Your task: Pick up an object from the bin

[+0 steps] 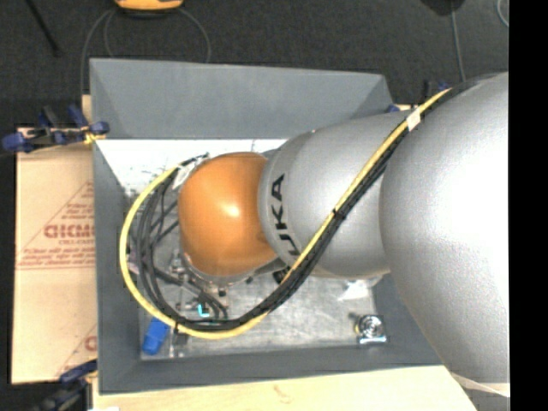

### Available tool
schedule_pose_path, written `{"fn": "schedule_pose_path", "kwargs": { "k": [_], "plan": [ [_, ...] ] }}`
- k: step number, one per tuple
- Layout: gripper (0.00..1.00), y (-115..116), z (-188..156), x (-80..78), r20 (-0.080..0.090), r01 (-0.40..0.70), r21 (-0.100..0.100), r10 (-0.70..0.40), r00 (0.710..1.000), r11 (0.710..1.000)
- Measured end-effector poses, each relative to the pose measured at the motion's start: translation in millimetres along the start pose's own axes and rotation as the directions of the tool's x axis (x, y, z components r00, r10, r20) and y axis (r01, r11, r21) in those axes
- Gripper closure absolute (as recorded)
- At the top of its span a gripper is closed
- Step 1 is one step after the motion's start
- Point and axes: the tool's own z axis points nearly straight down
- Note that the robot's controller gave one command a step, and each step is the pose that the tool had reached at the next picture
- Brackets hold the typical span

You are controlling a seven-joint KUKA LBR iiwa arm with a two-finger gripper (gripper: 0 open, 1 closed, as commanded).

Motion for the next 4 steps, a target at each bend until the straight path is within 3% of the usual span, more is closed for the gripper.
{"fn": "schedule_pose_path", "kwargs": {
  "k": [1, 2, 3, 4],
  "plan": [
    [0.0, 13.4, 79.7, -5.4, 0.04, 0.326, 0.003, -0.325, 0.945, 0.946],
    [0.0, 9.4, 54.8, -5.5, 0.009, 0.536, 0.005, -0.536, 0.844, 0.845],
    [0.0, 11.2, 53.3, -2.4, 0.008, 0.686, 0.006, -0.686, 0.728, 0.728],
    [0.0, 13.0, 81.5, -12.9, 0.024, 0.394, 0.004, -0.394, 0.919, 0.919]
  ]
}}
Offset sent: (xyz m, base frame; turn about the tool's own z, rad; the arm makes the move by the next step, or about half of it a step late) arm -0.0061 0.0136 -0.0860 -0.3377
